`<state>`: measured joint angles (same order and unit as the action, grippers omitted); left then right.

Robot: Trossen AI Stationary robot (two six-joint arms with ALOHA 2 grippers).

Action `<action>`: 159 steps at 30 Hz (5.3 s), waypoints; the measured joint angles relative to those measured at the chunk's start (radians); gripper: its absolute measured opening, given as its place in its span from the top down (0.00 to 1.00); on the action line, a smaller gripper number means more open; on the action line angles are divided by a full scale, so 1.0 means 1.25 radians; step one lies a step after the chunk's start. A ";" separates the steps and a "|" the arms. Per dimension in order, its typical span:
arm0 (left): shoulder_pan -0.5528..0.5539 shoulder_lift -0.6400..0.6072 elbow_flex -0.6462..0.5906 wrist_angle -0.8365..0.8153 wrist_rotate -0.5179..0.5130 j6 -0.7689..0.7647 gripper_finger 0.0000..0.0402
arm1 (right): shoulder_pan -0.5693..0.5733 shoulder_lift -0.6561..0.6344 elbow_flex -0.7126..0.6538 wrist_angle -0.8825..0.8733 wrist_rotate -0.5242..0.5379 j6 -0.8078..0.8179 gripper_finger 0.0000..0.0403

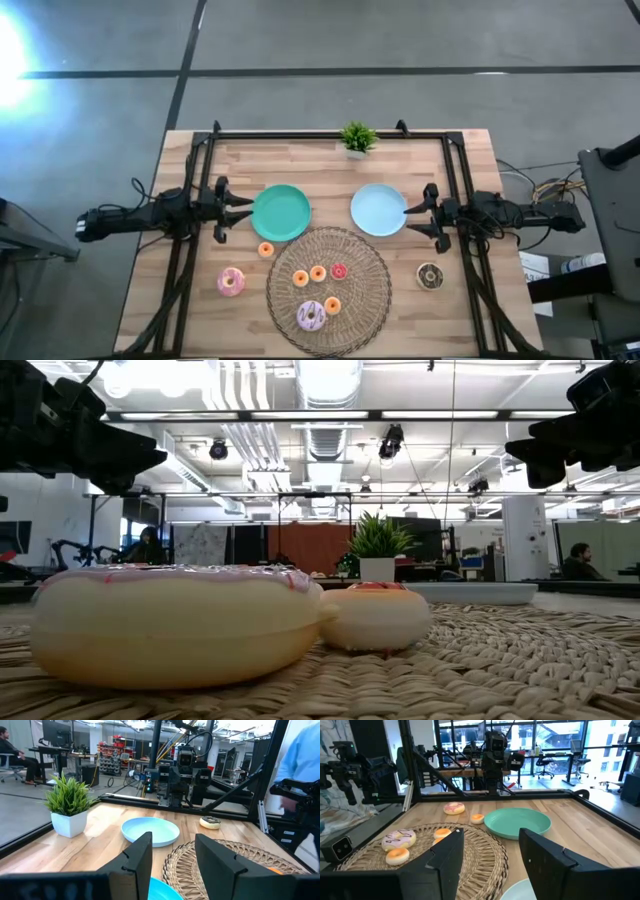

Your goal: Pick & Place donuts

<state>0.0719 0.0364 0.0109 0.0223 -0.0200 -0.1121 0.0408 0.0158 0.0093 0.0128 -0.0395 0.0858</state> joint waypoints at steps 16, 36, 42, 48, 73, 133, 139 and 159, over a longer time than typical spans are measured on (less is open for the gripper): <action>0.000 0.000 0.000 0.000 0.000 0.000 0.69 | 0.000 0.000 0.000 0.011 0.113 -0.371 0.55; 0.000 0.000 0.000 0.000 0.000 0.000 0.69 | 0.001 0.002 0.000 0.105 0.077 0.686 0.55; 0.000 0.001 0.000 0.000 0.000 0.000 0.69 | 0.000 0.014 0.001 0.097 0.323 1.010 0.55; 0.000 0.001 0.000 0.000 0.000 0.000 0.69 | 0.001 0.025 0.000 0.110 0.515 0.964 0.55; 0.000 0.001 0.000 0.000 0.000 0.000 0.69 | 0.017 0.704 0.452 -0.564 -0.238 0.802 0.55; 0.000 0.002 0.000 0.000 0.000 0.000 0.69 | 0.360 1.196 0.602 -0.733 -0.096 0.360 0.83; 0.000 0.002 0.000 0.000 0.000 0.000 0.69 | 0.316 1.074 0.608 -0.731 -0.057 0.504 0.96; 0.000 0.002 0.000 0.000 0.000 0.000 0.69 | -0.178 1.041 0.615 -0.606 0.081 0.539 0.94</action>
<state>0.0717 0.0391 0.0109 0.0223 -0.0199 -0.1120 -0.1819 1.3167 0.7784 -0.7441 0.0617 0.7601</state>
